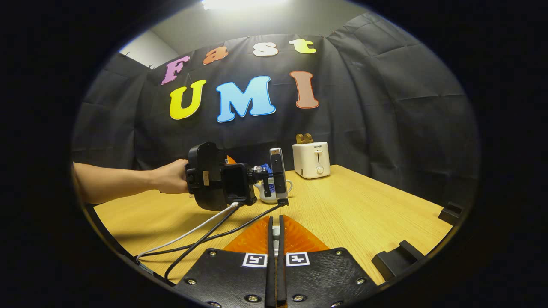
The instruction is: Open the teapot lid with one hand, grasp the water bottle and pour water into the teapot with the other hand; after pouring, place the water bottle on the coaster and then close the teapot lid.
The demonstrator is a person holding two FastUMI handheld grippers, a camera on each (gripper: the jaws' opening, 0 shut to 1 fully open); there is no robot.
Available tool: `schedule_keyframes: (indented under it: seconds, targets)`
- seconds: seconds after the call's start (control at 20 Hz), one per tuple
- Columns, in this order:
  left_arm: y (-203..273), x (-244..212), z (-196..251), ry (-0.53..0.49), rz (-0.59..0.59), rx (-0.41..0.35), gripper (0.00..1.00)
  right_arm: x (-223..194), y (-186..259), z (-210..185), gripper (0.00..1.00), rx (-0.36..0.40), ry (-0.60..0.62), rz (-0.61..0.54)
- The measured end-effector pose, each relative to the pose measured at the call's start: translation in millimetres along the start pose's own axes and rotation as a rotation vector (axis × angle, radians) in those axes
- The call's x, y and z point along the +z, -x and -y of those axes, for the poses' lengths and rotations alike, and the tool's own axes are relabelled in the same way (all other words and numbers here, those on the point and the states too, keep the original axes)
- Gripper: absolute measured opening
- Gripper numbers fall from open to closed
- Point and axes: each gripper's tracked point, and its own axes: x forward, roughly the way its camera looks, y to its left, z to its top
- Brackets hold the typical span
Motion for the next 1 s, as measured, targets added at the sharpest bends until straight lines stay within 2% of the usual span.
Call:
schedule_keyframes:
  seconds: [0.45,1.0]
  targets:
    - [0,1,14,-0.131,-0.037,0.016,0.87,-4,-1,7,0.01,0.002,-0.024,-0.015]
    - [14,5,29,-0.302,-0.043,-0.026,0.87,-9,-3,13,0.01,-0.006,-0.028,-0.035]
